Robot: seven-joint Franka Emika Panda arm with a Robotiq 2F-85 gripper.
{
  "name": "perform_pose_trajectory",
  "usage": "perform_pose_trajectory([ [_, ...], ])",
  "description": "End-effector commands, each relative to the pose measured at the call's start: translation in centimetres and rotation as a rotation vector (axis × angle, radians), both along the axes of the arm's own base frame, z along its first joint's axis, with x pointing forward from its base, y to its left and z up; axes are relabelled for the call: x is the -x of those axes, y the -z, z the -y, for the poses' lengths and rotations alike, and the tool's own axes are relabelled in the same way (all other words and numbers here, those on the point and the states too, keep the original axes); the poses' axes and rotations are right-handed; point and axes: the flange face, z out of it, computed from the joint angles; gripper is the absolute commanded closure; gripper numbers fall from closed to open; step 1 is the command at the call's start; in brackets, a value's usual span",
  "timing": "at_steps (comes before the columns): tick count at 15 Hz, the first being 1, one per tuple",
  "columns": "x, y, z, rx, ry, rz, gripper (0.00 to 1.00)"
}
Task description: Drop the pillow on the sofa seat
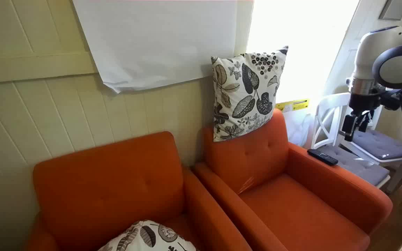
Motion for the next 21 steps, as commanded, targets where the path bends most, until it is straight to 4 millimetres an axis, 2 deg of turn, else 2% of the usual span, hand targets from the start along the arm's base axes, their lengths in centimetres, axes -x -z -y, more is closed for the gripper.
perform_pose_trajectory([
  [1, 0.0, 0.0, 0.0, 0.000, 0.000, -0.001, 0.00],
  [15, 0.0, 0.0, 0.0, 0.000, 0.000, -0.001, 0.00],
  [16, -0.6, 0.1, -0.2, -0.006, -0.008, 0.003, 0.00],
  [18, -1.6, 0.4, -1.6, -0.026, -0.069, 0.009, 0.00],
  [21, -3.7, 0.9, -4.9, -0.056, -0.154, 0.062, 0.00],
])
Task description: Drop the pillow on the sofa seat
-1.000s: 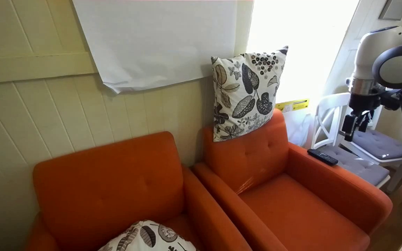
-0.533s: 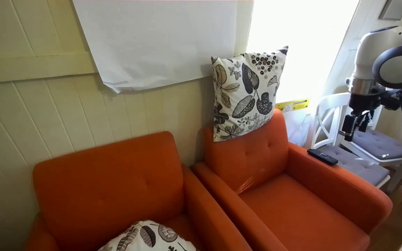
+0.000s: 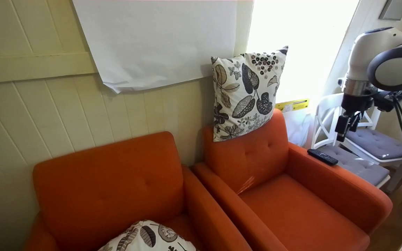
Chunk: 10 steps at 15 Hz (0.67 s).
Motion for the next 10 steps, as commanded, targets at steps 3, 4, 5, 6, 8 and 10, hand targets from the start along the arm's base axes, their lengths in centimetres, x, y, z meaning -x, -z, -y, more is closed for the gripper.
perform_pose_trajectory([
  [3, -5.2, 0.5, -6.1, -0.103, -0.089, 0.107, 0.00],
  [4, -6.1, 0.2, -7.2, -0.127, -0.085, 0.132, 0.00],
  [5, -7.1, -0.2, -8.1, -0.148, -0.064, 0.176, 0.00],
  [6, -7.9, -0.6, -8.8, -0.164, -0.052, 0.216, 0.00],
  [8, -9.1, -0.8, -9.7, -0.182, -0.071, 0.239, 0.00],
  [10, -8.0, -0.9, -9.2, -0.156, -0.086, 0.231, 0.00],
])
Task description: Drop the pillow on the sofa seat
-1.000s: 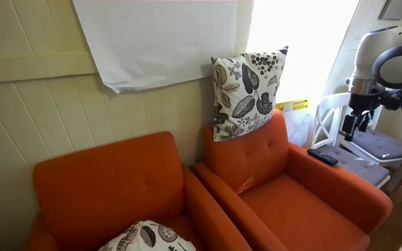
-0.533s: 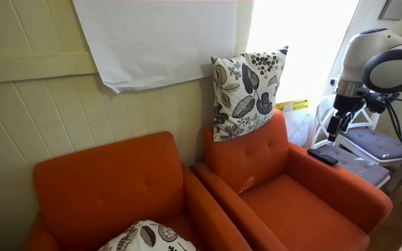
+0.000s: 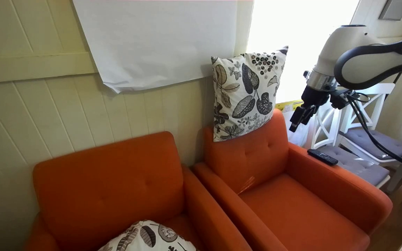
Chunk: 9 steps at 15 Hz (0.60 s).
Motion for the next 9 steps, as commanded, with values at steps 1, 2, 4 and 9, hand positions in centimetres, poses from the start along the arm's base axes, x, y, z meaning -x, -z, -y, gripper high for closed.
perform_pose_trajectory([
  [1, -0.35, -0.03, -0.14, -0.002, -0.001, 0.000, 0.00],
  [2, -0.58, 0.00, -0.17, -0.003, 0.000, -0.001, 0.00],
  [4, -0.67, 0.08, -0.19, -0.004, 0.000, -0.002, 0.00],
  [9, -0.67, 0.08, -0.19, -0.005, 0.001, -0.003, 0.00],
])
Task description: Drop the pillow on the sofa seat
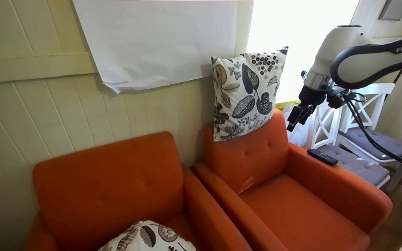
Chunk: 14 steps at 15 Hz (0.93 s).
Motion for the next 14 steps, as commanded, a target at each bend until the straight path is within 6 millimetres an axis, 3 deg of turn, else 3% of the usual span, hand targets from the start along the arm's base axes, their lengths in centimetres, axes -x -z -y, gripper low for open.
perform_pose_trajectory([
  [1, 0.0, -0.1, 0.0, 0.000, 0.000, -0.001, 0.00],
  [7, 0.0, -0.1, 0.0, 0.000, 0.000, -0.001, 0.00],
  [9, -2.0, -1.3, 0.7, 0.068, 0.013, 0.039, 0.00],
  [14, -6.6, -6.8, 3.9, 0.141, 0.055, 0.150, 0.00],
])
